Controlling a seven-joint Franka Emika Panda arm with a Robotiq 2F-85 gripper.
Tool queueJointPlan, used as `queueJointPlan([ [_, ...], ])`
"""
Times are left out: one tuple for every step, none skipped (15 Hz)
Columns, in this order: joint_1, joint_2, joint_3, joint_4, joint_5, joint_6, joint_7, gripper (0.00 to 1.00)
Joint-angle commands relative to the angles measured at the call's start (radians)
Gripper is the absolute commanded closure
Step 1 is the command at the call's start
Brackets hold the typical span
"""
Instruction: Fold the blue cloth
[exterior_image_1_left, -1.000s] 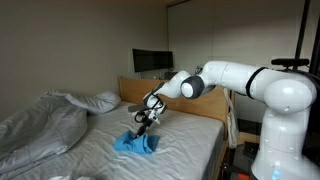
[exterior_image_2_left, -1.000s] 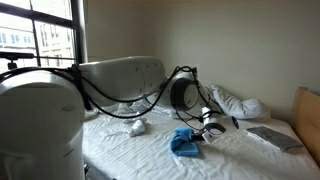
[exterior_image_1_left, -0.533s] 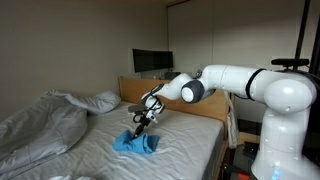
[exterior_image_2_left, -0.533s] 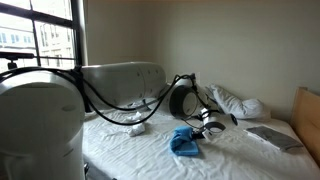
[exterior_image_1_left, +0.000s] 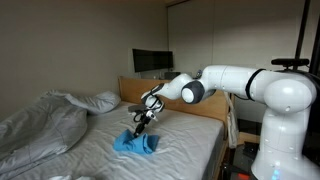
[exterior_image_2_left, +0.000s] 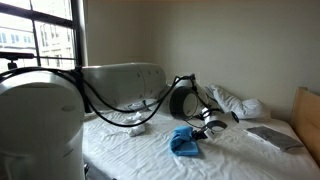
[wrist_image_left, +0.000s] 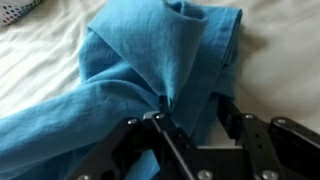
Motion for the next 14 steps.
queueJointPlan([
  [-0.005,-0.026,-0.025,-0.030,0.002,0.042,0.018,0.16],
  [-0.004,-0.027,-0.033,-0.033,0.002,0.053,0.020,0.09],
  [-0.006,-0.029,-0.037,-0.037,0.006,0.063,0.018,0.03],
  [-0.007,-0.033,-0.041,-0.043,0.010,0.073,0.014,0.00],
  [-0.006,-0.038,-0.044,-0.050,0.012,0.079,0.011,0.00],
  [-0.001,-0.047,-0.046,-0.062,0.012,0.089,0.003,0.00],
  [0.004,-0.057,-0.047,-0.076,0.013,0.101,-0.007,0.00],
  [0.008,-0.072,-0.047,-0.094,0.013,0.110,-0.015,0.00],
  [0.013,-0.096,-0.048,-0.121,0.014,0.121,-0.023,0.00],
  [0.018,-0.118,-0.049,-0.146,0.014,0.128,-0.025,0.00],
  [0.026,-0.150,-0.049,-0.184,0.017,0.145,-0.026,0.00],
  [0.036,-0.185,-0.050,-0.228,0.020,0.165,-0.032,0.00],
  [0.046,-0.215,-0.050,-0.268,0.023,0.191,-0.035,0.00],
  [0.057,-0.240,-0.053,-0.299,0.025,0.215,-0.033,0.00],
])
